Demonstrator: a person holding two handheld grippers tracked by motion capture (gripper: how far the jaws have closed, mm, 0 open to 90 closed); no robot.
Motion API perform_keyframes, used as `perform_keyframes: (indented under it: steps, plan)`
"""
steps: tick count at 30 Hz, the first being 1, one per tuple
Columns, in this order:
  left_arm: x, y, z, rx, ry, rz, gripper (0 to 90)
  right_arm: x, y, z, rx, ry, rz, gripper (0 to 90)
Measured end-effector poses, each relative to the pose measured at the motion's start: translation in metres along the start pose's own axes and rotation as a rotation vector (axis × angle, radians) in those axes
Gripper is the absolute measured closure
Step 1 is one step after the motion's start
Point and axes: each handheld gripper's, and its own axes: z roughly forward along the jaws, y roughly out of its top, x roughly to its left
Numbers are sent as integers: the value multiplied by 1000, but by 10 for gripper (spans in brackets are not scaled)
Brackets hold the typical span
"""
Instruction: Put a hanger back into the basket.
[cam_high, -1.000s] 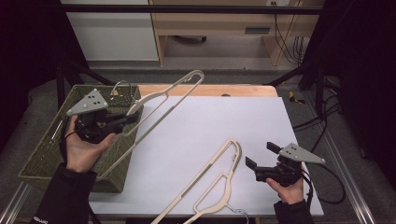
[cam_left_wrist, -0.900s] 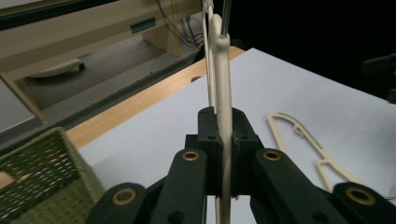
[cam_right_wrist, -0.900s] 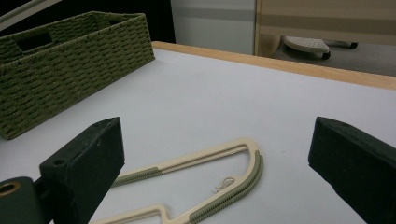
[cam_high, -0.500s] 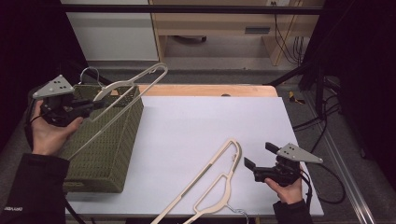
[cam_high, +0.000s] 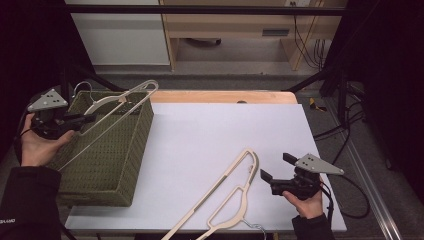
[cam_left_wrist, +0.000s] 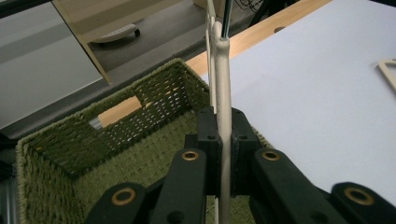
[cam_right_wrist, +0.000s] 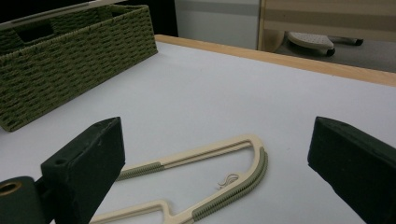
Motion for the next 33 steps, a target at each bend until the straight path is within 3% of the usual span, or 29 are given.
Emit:
perform_keyframes:
  steps: [9,17,26,33]
  plan:
    - [23,-24,2,16,32,-29,858,0,0,1,3,6,-8,48]
    - [24,-43,7,70,53,-20,858,1,-1,2,6,6,-3,49]
    - [0,-75,33,95,65,-29,857,4,-2,6,22,12,-9,49]
    - [-15,-87,45,119,72,-29,842,6,-4,10,35,20,-25,51]
